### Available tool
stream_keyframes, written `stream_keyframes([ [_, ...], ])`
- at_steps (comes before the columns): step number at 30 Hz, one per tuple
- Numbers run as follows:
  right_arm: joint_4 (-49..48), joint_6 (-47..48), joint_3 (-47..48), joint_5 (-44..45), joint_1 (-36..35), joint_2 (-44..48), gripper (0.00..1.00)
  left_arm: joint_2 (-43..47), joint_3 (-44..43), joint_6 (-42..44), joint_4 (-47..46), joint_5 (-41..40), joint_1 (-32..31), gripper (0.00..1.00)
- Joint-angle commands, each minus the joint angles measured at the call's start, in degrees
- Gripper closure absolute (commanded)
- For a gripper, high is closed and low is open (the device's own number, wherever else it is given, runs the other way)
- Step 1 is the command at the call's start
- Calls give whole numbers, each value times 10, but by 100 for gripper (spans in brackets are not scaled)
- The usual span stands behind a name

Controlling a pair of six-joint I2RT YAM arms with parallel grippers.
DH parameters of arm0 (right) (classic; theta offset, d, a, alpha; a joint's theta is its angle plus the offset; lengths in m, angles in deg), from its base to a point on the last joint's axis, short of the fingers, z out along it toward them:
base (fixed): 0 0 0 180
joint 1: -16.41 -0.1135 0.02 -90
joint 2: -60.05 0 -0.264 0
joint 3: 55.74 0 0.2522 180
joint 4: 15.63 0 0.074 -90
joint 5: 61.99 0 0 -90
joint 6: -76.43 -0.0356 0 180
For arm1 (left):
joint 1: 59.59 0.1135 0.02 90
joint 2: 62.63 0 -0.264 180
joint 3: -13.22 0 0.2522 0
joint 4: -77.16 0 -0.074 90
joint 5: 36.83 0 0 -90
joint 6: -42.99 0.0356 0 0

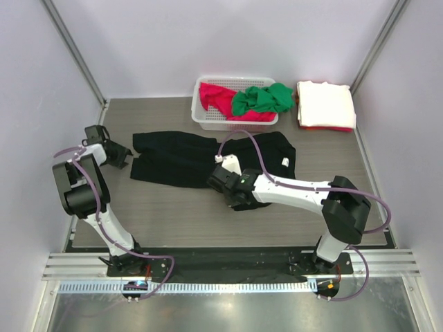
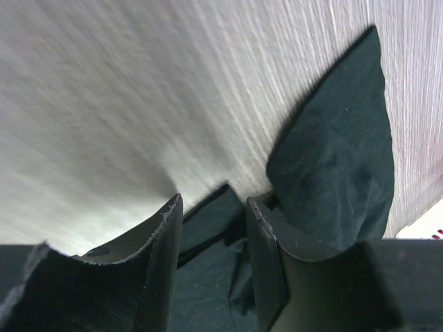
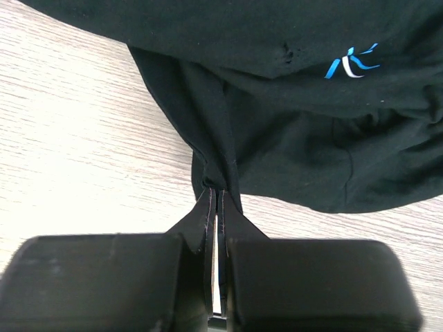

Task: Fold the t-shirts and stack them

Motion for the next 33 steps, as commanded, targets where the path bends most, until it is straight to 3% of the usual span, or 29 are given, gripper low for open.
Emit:
stream_keyframes([
  [1,-15,-9,0,-4,0,-4,99,-19,2,5,-49,23,-12,57],
  [11,-22,-6,-18,-3,-1,-4,99,-45,-1,14,-58,25,-19,59],
  [18,-25,-13,-33,-3,0,3,99,-3,42,19,-57,12,-26,64],
  [27,-30,-12,-42,-3,1,9,99,29,26,66,47,-144,-78,59],
  [33,-35,-11,-50,-3,1,12,99,13,19,67,60,-157,-86,62],
])
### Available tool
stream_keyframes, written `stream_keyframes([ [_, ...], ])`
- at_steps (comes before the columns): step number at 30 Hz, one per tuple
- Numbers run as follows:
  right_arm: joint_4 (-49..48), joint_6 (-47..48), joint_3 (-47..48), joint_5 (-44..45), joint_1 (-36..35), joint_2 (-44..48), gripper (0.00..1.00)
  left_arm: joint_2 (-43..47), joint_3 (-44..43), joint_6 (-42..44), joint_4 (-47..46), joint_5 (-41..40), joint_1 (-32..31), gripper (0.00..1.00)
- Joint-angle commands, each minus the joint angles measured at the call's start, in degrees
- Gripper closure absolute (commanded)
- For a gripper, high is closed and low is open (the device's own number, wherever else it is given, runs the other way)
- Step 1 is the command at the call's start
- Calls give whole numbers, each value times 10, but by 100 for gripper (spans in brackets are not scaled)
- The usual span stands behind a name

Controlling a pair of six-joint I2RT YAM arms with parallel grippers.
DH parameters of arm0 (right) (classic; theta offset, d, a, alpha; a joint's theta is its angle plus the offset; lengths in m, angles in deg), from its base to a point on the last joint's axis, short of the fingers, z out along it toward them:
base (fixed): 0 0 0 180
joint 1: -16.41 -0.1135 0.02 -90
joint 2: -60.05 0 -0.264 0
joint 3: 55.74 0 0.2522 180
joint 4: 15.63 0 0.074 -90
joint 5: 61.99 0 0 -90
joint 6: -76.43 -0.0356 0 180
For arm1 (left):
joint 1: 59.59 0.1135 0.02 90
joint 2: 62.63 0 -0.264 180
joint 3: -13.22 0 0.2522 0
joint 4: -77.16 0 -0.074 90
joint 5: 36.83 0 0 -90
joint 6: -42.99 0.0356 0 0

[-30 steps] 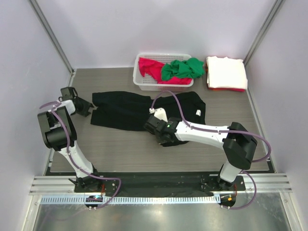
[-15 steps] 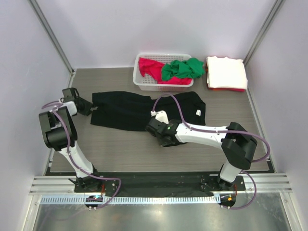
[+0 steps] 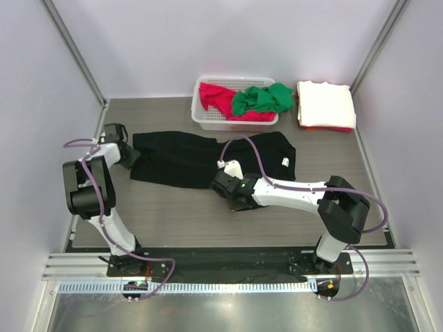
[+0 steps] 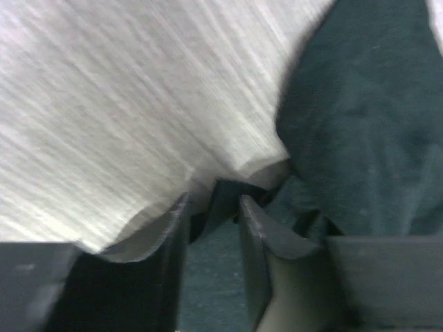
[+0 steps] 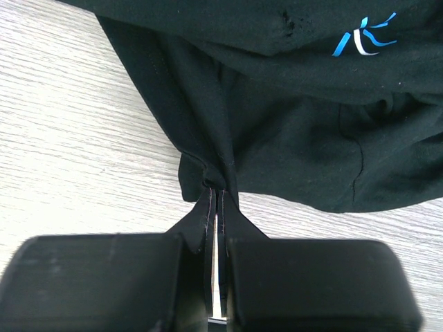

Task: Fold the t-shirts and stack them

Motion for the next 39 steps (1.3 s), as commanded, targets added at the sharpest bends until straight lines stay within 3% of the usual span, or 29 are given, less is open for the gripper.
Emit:
stream_keyframes([
  [1,-11,-7,-9,8,1,20,99,-13,-8,17,59,-38,0,66],
  [3,-11,-6,-12,7,2,22,99,-21,-14,15,61,-38,0,71],
  [6,-11,-6,-18,9,6,27,99,-16,-18,11,61,-41,0,87],
  [7,-11,-6,-19,9,7,32,99,-13,-25,11,64,-41,1,100],
  [11,3,-5,-16,10,16,65,99,28,-59,13,115,-50,1,100],
  [17,115,15,69,75,57,180,99,108,-173,20,280,-13,15,100],
  [25,284,85,351,154,158,254,99,200,-295,8,409,30,42,100],
  [28,329,95,445,180,158,244,99,237,-249,-27,423,108,59,100],
  [29,336,95,464,193,159,240,99,250,-226,-41,411,200,68,100],
  [31,351,101,517,204,159,235,99,303,-141,-109,358,290,70,100],
  [32,352,104,534,213,159,234,99,329,-108,-142,281,363,65,100],
  [33,357,112,573,214,159,231,99,350,-86,-187,255,377,63,100],
  [35,355,130,614,202,159,224,99,402,-91,-176,253,359,63,100],
  [36,342,152,646,184,159,226,99,412,-110,-136,275,313,64,100],
  [39,311,180,677,174,159,250,99,422,-234,-89,389,218,50,100],
])
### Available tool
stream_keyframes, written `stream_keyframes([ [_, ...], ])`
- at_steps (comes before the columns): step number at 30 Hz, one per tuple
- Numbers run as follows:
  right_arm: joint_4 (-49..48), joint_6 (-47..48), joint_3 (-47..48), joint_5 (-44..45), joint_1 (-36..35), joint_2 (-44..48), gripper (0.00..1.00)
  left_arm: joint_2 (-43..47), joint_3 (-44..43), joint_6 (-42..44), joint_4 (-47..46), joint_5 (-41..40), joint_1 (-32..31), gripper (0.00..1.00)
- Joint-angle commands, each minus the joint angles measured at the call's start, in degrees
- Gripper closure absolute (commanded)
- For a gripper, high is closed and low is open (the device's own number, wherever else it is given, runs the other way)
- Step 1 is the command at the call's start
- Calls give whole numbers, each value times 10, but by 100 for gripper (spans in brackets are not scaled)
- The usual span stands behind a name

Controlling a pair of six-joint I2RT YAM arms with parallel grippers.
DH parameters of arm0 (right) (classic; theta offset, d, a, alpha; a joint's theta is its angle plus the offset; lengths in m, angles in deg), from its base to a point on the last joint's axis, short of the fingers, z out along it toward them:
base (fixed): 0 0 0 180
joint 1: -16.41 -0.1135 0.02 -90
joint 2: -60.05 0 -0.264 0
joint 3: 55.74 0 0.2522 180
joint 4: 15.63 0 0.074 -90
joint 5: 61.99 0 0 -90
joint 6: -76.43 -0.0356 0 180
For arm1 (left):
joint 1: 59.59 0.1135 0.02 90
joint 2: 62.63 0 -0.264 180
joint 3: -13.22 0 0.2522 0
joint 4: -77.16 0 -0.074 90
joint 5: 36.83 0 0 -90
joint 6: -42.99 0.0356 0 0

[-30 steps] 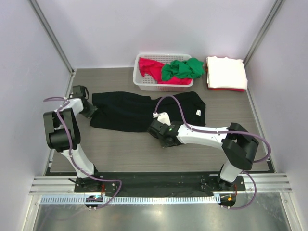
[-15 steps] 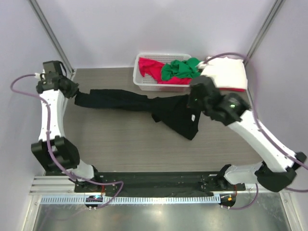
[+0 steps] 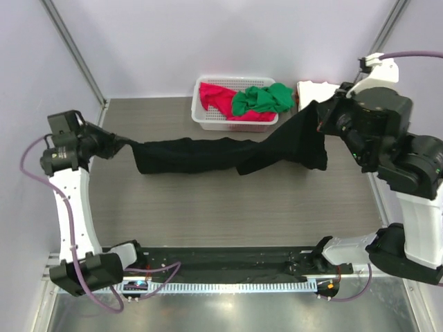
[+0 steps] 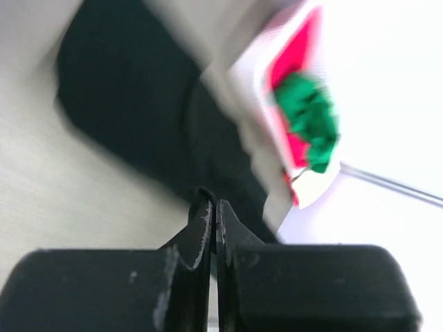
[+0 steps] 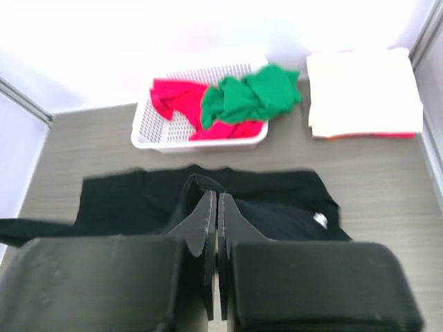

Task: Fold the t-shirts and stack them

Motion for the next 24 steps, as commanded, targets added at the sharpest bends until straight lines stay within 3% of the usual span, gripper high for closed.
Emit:
stream_keyframes([
  [1,-40,77,46,-2,-1,37,99,52,-137,32,26,-46,-10,100],
  [5,-104,140,43,-78,-1,88,99,88,-195,7,62,-73,-15,100],
  [11,-196,197,55,-279,7,180,99,104,-404,11,132,-132,-15,100],
  [15,-224,207,92,-375,45,210,99,137,-504,22,123,-181,-17,100],
  [17,-222,209,113,-412,64,213,99,171,-511,30,93,-213,-22,100],
  [24,-252,227,156,-398,120,196,99,183,-530,47,24,-284,-55,100],
])
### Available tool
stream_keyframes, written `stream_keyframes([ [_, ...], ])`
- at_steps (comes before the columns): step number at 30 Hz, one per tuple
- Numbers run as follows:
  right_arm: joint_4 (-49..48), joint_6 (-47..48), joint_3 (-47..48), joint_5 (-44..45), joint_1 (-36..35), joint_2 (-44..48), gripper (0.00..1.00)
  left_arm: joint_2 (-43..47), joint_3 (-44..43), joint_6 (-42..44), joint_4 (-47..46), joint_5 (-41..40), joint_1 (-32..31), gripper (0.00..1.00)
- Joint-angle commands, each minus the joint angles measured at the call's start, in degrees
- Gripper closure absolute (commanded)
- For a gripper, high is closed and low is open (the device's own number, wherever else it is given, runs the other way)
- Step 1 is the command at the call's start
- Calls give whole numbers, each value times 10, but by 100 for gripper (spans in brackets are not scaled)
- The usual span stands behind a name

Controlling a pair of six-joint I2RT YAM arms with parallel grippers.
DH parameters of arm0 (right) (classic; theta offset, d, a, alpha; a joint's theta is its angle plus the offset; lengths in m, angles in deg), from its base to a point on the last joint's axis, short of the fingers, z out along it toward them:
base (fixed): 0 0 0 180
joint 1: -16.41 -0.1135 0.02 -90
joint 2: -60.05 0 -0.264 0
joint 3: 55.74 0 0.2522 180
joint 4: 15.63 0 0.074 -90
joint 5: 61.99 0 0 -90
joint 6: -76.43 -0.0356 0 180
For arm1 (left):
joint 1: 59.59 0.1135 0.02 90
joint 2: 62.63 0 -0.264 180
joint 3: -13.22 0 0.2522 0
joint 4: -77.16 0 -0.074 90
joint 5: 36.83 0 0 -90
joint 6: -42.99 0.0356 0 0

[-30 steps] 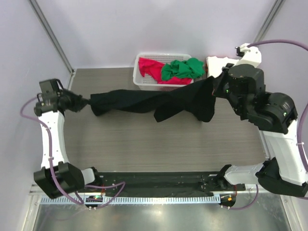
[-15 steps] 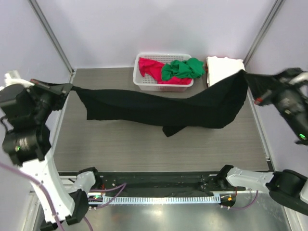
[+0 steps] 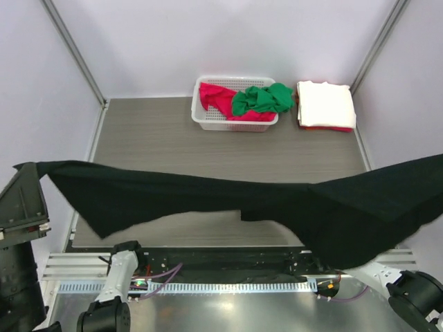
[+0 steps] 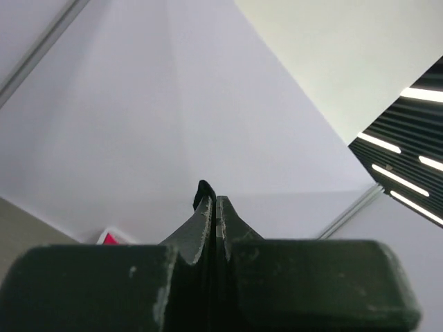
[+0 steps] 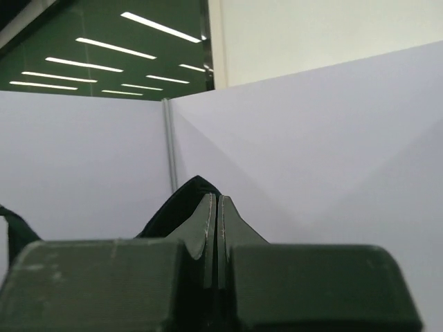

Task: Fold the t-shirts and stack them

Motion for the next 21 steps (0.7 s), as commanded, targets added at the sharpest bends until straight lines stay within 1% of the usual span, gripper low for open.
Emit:
stream_keyframes([
  [1,-42,39,-5,53,23,-45,99,-50,0,11,-34,-56,-15,100],
  [2,-49,42,-6,83,23,-56,99,-84,-10,11,-5,-56,-17,100],
  [3,-47,46,-9,116,23,-92,99,-100,-24,10,10,-58,-19,100],
  [4,-46,58,-16,189,22,-111,99,-118,-22,12,23,-61,-20,100],
  [5,-46,70,-40,254,11,-148,99,-163,-9,14,58,-65,-21,100],
  [6,-46,78,-73,304,6,-168,99,-176,18,16,68,-65,-21,100],
  [7,-48,85,-91,373,5,-216,99,-187,45,18,77,-72,-20,100],
  [8,-49,109,-108,394,5,-241,99,-195,79,19,74,-75,-20,100],
  [9,-49,112,-138,407,11,-267,99,-207,160,22,63,-78,-20,100],
  [10,-49,101,-150,384,30,-324,99,-211,207,20,32,-86,-19,100],
  [11,-45,72,-178,357,66,-346,99,-215,252,19,10,-87,-17,100],
  [12,-48,50,-195,333,88,-369,99,-223,339,16,-13,-90,-17,100],
  [13,-56,28,-217,310,103,-403,99,-230,382,14,-63,-87,-8,100],
  [14,-71,13,-238,289,115,-424,99,-242,421,14,-88,-55,1,100],
  [15,-71,-12,-265,289,131,-444,99,-259,484,15,-110,-33,18,91],
  [16,-71,-21,-277,296,133,-460,99,-304,507,23,-140,5,30,81],
  [17,-67,-27,-288,303,134,-486,91,-334,520,32,-143,67,39,67],
  [18,-69,-40,-315,312,134,-491,32,-359,531,53,-139,86,46,34],
  [19,-70,-45,-329,310,134,-495,19,-392,535,66,-132,94,54,20],
  [20,-72,-51,-355,312,134,-492,13,-397,543,78,-131,92,54,11],
  [21,-73,-70,-368,323,134,-485,5,-396,549,94,-133,80,56,1],
])
